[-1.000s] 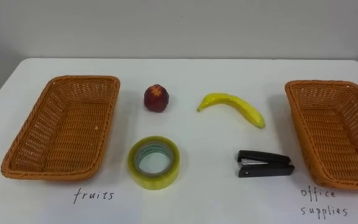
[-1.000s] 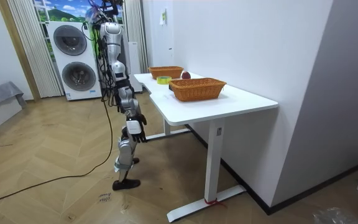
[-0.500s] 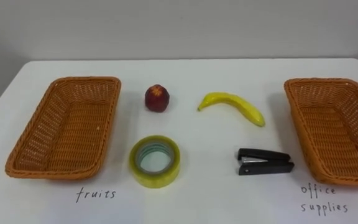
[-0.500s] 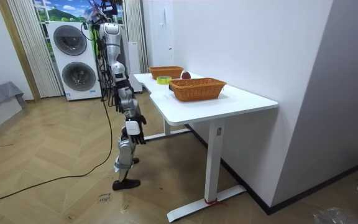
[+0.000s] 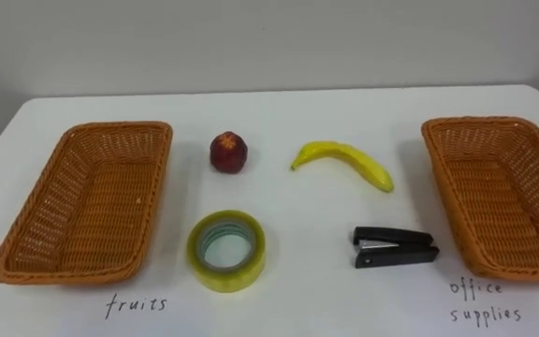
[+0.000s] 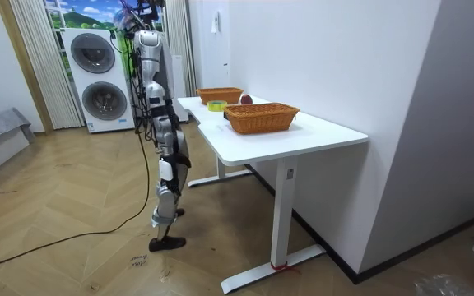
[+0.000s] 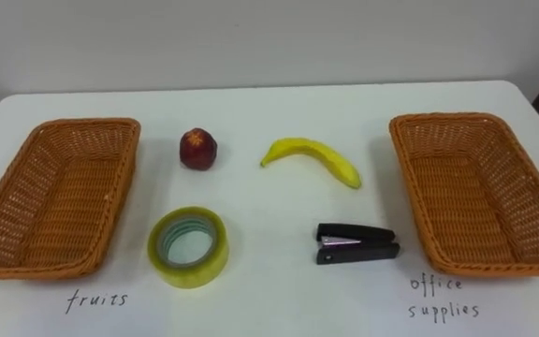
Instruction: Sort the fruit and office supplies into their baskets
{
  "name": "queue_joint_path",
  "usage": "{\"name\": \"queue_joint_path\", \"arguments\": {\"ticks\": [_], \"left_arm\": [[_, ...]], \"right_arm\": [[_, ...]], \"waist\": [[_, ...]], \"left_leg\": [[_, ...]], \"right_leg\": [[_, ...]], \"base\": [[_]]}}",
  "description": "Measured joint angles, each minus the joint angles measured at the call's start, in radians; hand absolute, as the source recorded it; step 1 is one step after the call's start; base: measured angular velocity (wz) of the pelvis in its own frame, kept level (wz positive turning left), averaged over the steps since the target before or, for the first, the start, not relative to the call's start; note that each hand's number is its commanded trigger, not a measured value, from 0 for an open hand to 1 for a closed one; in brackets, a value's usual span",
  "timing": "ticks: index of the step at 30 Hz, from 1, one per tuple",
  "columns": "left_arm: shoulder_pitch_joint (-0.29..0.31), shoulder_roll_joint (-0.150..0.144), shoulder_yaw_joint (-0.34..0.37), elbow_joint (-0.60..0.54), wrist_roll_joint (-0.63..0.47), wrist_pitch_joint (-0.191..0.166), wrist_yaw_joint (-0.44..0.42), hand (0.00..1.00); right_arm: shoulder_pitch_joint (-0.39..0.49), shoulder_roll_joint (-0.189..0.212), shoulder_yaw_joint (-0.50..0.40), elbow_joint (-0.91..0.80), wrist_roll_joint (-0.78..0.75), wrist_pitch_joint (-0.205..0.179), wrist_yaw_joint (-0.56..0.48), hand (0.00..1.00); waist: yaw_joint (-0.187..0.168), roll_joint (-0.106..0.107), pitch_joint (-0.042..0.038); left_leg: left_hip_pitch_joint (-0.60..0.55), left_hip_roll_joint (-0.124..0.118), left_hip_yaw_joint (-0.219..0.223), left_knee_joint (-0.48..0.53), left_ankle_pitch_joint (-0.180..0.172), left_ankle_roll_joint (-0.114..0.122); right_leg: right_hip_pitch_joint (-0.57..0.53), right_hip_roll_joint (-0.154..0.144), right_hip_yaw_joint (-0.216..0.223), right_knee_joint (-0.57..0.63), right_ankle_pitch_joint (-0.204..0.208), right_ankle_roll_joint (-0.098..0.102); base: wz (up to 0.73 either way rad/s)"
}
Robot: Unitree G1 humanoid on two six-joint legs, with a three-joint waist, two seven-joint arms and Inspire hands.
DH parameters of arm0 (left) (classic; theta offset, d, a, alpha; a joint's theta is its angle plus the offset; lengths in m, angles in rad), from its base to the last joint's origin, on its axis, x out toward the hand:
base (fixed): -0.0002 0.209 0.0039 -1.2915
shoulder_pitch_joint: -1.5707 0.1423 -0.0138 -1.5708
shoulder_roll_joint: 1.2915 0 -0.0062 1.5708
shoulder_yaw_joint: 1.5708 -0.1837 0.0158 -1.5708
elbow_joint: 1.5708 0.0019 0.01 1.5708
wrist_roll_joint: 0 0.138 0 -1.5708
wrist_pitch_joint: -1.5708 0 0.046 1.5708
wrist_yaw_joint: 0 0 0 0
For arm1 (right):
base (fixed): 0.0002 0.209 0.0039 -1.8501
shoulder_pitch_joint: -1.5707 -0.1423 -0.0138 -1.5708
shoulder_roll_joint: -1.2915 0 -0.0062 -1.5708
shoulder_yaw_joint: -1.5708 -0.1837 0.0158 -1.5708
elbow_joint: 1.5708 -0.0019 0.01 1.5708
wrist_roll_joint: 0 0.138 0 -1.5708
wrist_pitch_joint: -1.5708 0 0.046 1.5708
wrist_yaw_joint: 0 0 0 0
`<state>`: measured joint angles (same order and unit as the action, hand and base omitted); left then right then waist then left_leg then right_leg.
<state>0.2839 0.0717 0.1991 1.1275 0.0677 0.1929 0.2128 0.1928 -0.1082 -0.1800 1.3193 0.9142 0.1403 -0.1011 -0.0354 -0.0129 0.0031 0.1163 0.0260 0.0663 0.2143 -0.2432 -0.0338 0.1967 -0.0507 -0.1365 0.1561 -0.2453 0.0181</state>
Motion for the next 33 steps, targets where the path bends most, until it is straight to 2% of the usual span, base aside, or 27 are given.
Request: {"name": "queue_joint_path", "arguments": {"ticks": [2,6,7,9,11,13,15,17,21,23,27,29,33], "left_arm": [[0.006,0.001,0.033,-0.01,0.001,-0.002,0.015,0.0],[0.027,0.008,0.055,-0.02,0.001,-0.002,0.024,0.0],[0.029,0.017,0.057,-0.022,-0.013,-0.002,0.025,0.0],[0.04,0.029,0.058,-0.056,-0.036,-0.003,0.036,0.0],[0.045,0.04,0.059,-0.092,-0.034,-0.015,0.056,0.0],[0.045,0.043,0.064,-0.098,-0.034,-0.039,0.064,0.0],[0.045,0.043,0.062,-0.115,-0.029,-0.045,0.066,0.0],[0.041,0.052,0.052,-0.131,-0.03,-0.053,0.071,0.0],[0.034,0.071,0.031,-0.143,-0.032,-0.076,0.071,0.0],[0.026,0.076,0.023,-0.148,-0.031,-0.095,0.073,0.0],[0.01,0.077,0.021,-0.147,-0.028,-0.132,0.075,0.0],[-0.001,0.078,0.019,-0.139,-0.027,-0.139,0.075,0.0],[-0.015,0.079,0.015,-0.113,-0.01,-0.155,0.074,0.0]], "right_arm": [[0.021,-0.001,-0.13,-0.008,0.127,0.016,-0.071,0.0],[0.052,-0.001,-0.292,-0.074,0.263,0.013,-0.189,0.0],[0.062,-0.001,-0.338,-0.114,0.279,0.013,-0.239,0.0],[0.075,0.0,-0.381,-0.198,0.286,0.002,-0.322,0.0],[0.072,-0.001,-0.422,-0.299,0.261,-0.033,-0.425,0.0],[0.072,-0.002,-0.445,-0.391,0.215,-0.055,-0.51,0.0],[0.074,0.001,-0.453,-0.534,0.148,-0.073,-0.615,0.0],[0.076,0.0,-0.46,-0.71,0.061,-0.123,-0.746,0.0],[0.062,-0.011,-0.48,-0.878,-0.026,-0.173,-0.933,0.0],[0.048,-0.03,-0.486,-0.965,-0.039,-0.216,-1.028,0.0],[0.022,-0.04,-0.517,-1.075,-0.186,-0.245,-1.142,0.0],[0.024,-0.055,-0.524,-1.201,-0.289,-0.268,-1.196,0.0],[0.018,-0.092,-0.551,-1.344,-0.396,-0.307,-1.208,0.0]], "waist": [[-0.026,-0.005,-0.0009],[-0.066,-0.009,-0.0033],[-0.079,-0.018,-0.0062],[-0.099,-0.025,-0.0075],[-0.111,-0.032,-0.0073],[-0.114,-0.037,-0.008],[-0.121,-0.038,-0.0082],[-0.125,-0.04,-0.0087],[-0.128,-0.046,-0.0089],[-0.129,-0.046,-0.0075],[-0.131,-0.055,-0.0082],[-0.131,-0.057,-0.0058],[-0.126,-0.07,-0.003]], "left_leg": [[-0.001,0.001,0.005,-0.001,0.0,0.0],[0.007,0.004,0.038,0.001,0.0,0.0],[0.012,0.004,0.04,0.0,0.0,0.0],[0.016,0.003,0.048,0.0,0.0,0.001],[0.013,0.003,0.063,-0.002,0.002,0.005],[0.006,0.003,0.075,-0.003,0.003,0.007],[-0.01,0.003,0.084,-0.002,0.001,0.01],[-0.027,0.002,0.088,-0.002,0.002,0.013],[-0.036,0.002,0.091,-0.004,0.003,0.013],[-0.037,0.002,0.094,-0.009,0.003,0.013],[-0.042,0.002,0.098,-0.012,0.003,0.013],[-0.052,0.002,0.098,-0.011,0.003,0.014],[-0.054,0.002,0.096,-0.012,0.003,0.014]], "right_leg": [[-0.005,0.0,0.002,0.003,0.0,0.0],[-0.006,0.0,0.033,0.006,-0.001,0.001],[-0.008,0.0,0.041,0.013,-0.003,0.004],[-0.011,-0.002,0.053,0.013,-0.006,0.006],[-0.028,-0.003,0.064,0.018,-0.005,0.009],[-0.043,-0.002,0.083,0.026,-0.003,0.01],[-0.065,-0.002,0.09,0.036,-0.002,0.012],[-0.095,-0.002,0.101,0.056,-0.001,0.014],[-0.107,-0.002,0.103,0.062,-0.001,0.014],[-0.11,-0.002,0.105,0.062,-0.001,0.014],[-0.12,-0.002,0.106,0.061,-0.001,0.014],[-0.133,-0.002,0.106,0.062,-0.001,0.014],[-0.135,-0.002,0.104,0.06,-0.001,0.014]], "base": [[-0.06],[-0.23],[-0.16],[-0.17],[-0.13],[-0.2],[-0.16],[-0.1],[-0.02],[-0.02],[-0.02],[0.0],[0.0]]}}
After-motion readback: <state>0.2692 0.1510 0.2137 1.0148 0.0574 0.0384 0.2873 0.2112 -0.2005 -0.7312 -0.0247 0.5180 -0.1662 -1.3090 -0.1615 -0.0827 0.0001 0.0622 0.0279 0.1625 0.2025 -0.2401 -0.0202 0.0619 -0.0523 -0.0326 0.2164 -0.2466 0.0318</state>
